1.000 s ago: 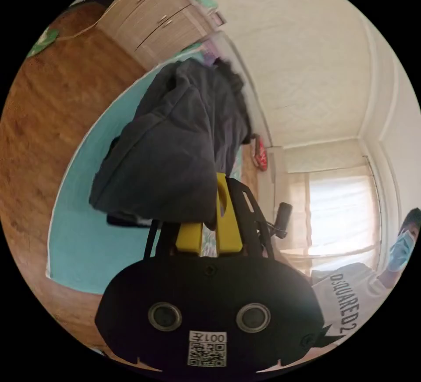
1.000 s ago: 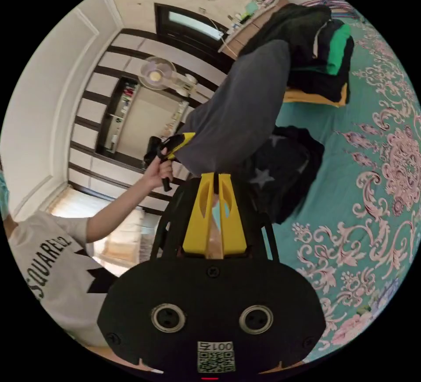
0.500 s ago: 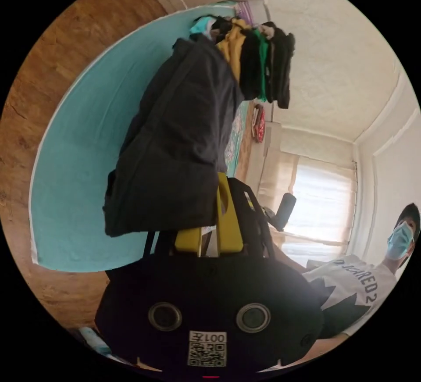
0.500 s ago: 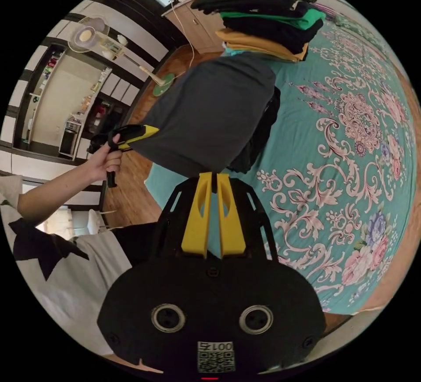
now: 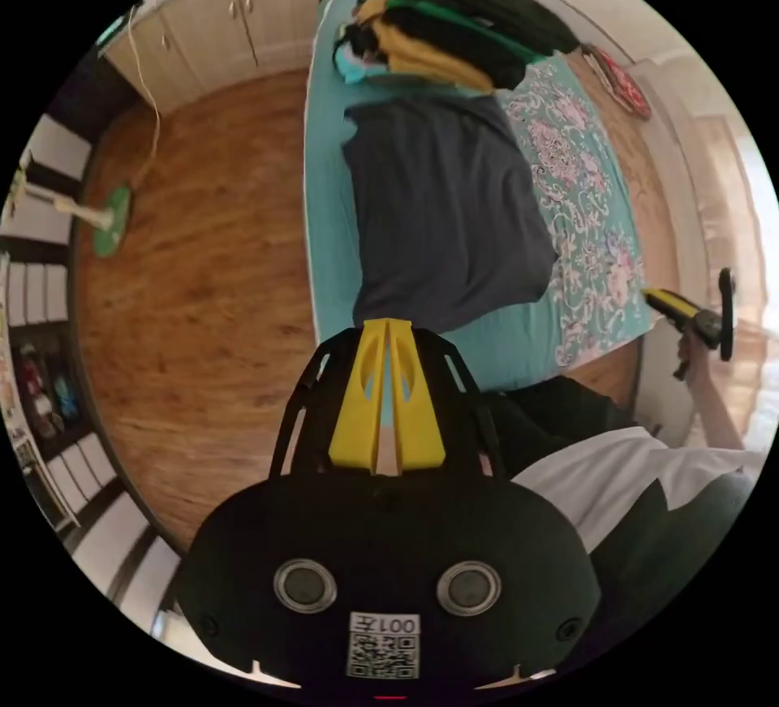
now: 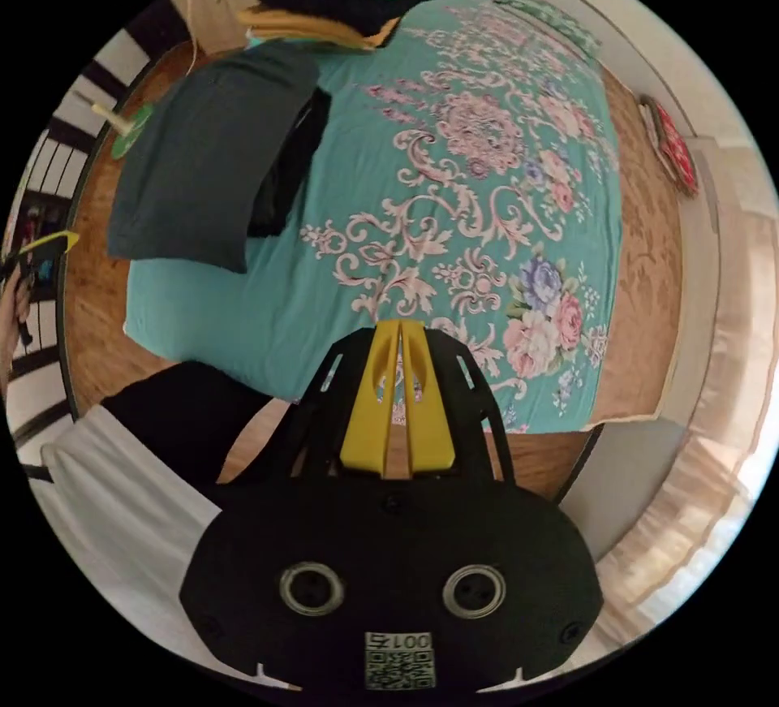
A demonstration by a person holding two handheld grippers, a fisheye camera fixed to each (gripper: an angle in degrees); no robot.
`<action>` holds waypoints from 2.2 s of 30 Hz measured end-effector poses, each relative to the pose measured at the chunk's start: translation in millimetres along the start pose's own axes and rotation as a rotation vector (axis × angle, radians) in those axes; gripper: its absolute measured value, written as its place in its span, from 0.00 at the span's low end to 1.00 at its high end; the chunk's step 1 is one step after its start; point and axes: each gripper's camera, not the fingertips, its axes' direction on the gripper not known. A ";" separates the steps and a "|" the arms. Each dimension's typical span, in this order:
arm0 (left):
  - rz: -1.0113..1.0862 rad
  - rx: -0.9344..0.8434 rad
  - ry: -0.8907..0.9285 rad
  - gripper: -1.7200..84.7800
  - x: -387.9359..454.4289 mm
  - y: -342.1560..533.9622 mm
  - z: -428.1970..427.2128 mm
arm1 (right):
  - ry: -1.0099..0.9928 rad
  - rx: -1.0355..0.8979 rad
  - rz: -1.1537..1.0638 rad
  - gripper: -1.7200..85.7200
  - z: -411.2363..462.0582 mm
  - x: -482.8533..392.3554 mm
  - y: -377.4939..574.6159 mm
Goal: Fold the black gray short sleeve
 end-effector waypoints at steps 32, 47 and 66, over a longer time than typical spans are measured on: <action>0.291 0.751 -0.038 0.01 761.5 40.9 377.8 | 0.014 0.948 0.205 0.02 -325.9 142.1 425.8; 0.107 0.797 -0.100 0.01 799.7 6.0 583.7 | -0.162 0.633 0.385 0.02 -334.3 186.1 482.4; -0.079 0.872 -0.179 0.01 852.7 -67.8 744.6 | -0.164 0.730 0.360 0.02 -381.1 309.2 542.1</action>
